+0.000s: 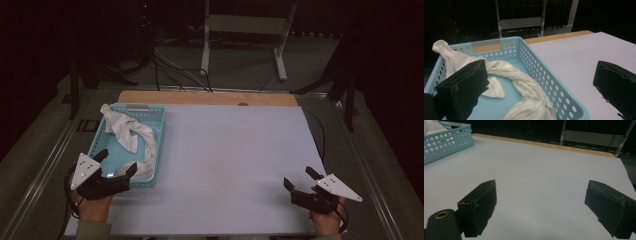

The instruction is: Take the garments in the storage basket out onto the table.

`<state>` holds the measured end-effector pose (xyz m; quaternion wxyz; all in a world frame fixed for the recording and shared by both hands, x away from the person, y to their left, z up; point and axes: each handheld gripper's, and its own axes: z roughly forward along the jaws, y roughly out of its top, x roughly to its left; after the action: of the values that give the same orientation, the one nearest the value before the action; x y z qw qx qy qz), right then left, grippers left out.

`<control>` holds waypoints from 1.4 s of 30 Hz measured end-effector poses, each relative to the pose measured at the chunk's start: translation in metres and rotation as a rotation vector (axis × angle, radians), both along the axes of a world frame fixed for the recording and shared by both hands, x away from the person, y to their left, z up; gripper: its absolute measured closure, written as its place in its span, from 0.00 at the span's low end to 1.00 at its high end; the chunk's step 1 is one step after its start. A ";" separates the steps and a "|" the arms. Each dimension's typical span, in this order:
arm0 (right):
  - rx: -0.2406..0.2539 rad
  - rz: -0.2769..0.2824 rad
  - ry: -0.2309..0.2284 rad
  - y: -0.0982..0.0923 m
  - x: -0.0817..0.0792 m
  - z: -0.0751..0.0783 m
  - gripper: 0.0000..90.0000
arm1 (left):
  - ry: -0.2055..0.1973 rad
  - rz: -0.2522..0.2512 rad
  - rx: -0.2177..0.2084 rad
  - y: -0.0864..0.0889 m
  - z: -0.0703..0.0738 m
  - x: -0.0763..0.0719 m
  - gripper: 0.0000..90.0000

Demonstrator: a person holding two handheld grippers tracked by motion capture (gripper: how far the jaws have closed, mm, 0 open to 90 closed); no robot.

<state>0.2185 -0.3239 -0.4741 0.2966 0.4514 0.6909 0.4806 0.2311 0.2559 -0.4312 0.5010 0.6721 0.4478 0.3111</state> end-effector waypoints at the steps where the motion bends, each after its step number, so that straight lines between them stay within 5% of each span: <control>1: 0.000 0.000 0.000 0.000 0.000 0.000 0.12 | -0.001 0.003 0.003 0.000 0.000 0.000 0.00; 23: -0.001 -0.014 -0.027 0.000 -0.002 0.000 0.12 | 0.012 -0.050 0.001 -0.005 0.009 0.007 0.01; 34: 0.000 -0.016 -0.043 -0.001 -0.003 -0.001 0.12 | -0.059 -0.079 0.009 -0.004 0.024 0.014 0.01; 42: -0.005 -0.016 -0.049 -0.001 -0.004 -0.001 0.12 | -0.059 -0.082 -0.016 0.003 0.029 0.027 0.01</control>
<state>0.2150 -0.3245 -0.4751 0.3185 0.4443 0.6808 0.4875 0.2576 0.2586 -0.4019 0.5316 0.6765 0.4073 0.3063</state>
